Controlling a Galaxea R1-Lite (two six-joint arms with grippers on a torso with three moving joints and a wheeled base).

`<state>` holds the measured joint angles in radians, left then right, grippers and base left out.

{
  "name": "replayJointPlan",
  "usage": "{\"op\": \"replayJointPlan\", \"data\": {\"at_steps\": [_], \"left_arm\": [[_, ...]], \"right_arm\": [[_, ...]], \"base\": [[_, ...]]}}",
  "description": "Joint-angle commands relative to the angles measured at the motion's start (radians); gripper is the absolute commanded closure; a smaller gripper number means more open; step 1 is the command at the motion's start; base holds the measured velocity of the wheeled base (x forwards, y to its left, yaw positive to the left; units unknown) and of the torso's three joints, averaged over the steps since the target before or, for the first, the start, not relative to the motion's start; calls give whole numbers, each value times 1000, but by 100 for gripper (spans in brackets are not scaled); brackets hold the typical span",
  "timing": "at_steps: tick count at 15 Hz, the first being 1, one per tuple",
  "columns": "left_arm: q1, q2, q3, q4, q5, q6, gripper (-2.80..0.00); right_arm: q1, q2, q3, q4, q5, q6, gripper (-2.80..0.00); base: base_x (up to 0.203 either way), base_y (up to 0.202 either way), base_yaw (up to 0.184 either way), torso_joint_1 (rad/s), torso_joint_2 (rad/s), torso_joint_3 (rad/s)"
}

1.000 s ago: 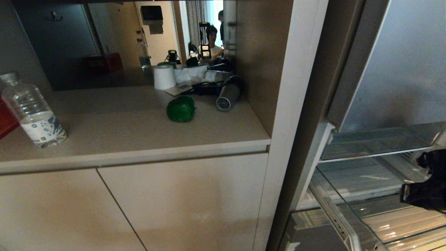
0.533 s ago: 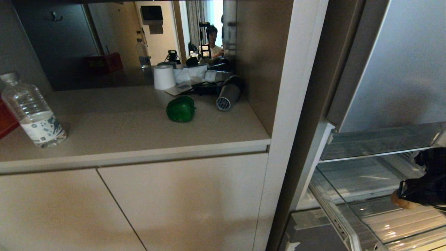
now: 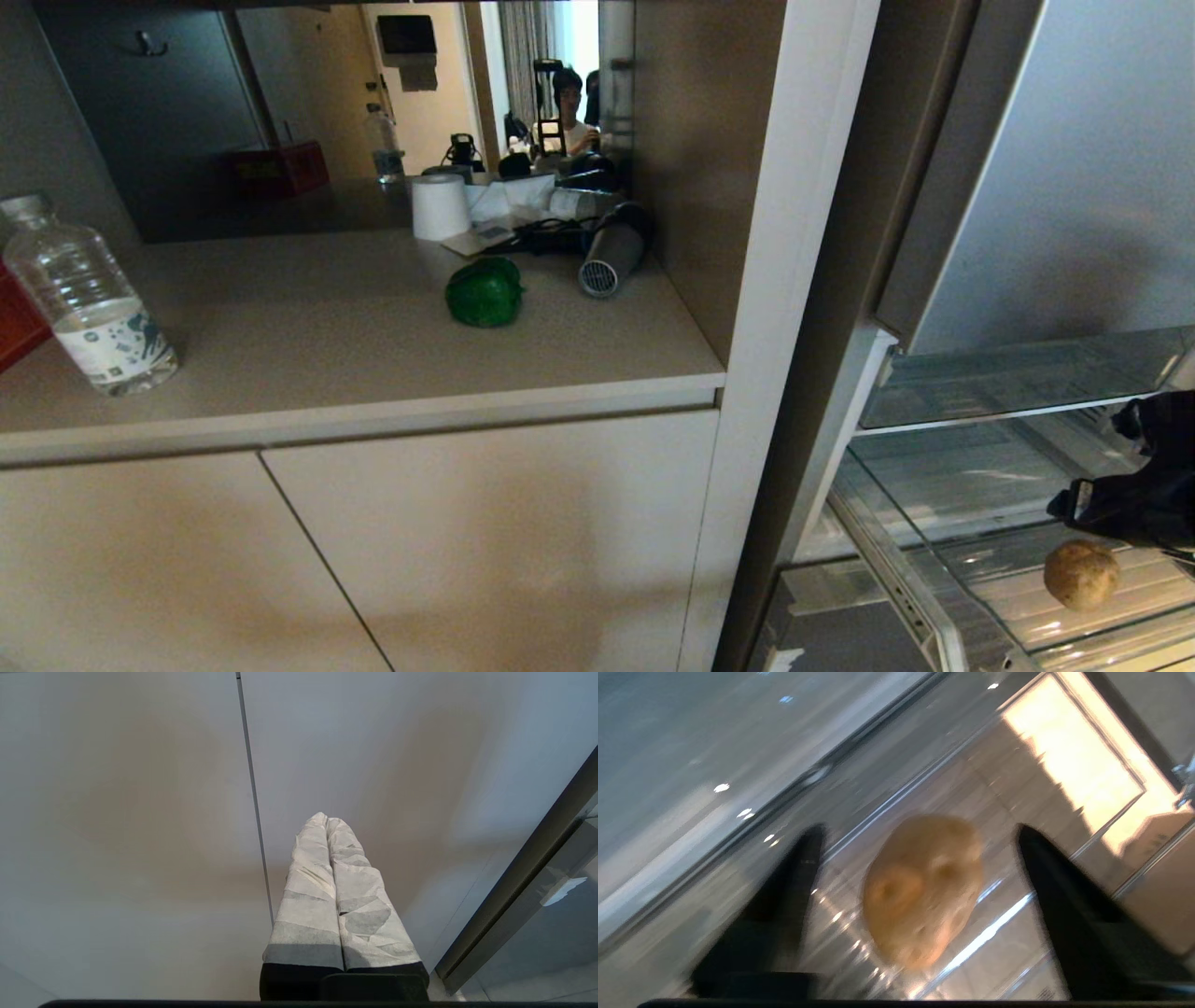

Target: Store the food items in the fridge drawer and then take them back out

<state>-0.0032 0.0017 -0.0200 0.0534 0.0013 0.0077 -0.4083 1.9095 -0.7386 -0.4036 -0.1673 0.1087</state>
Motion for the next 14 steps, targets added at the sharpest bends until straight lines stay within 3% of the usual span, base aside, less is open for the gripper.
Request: {"op": "replayJointPlan", "data": {"at_steps": [1,4,7,9,14], "left_arm": [[0,0,0,0,0,0,0],[0,0,0,0,0,0,0],[0,0,0,0,0,0,0],[0,0,0,0,0,0,0],[0,0,0,0,0,0,0]], "right_arm": [[1,-146,61,-2,39,-2,0],[8,-350,173,3,107,-8,0],[31,-551,279,49,227,-31,0],[107,-637,323,111,291,-59,0],[313,-723,365,164,308,-58,0]], "base": [[0,0,0,0,0,0],[0,0,0,0,0,0],[0,0,0,0,0,0],[0,0,0,0,0,0],[0,0,0,0,0,0]]}}
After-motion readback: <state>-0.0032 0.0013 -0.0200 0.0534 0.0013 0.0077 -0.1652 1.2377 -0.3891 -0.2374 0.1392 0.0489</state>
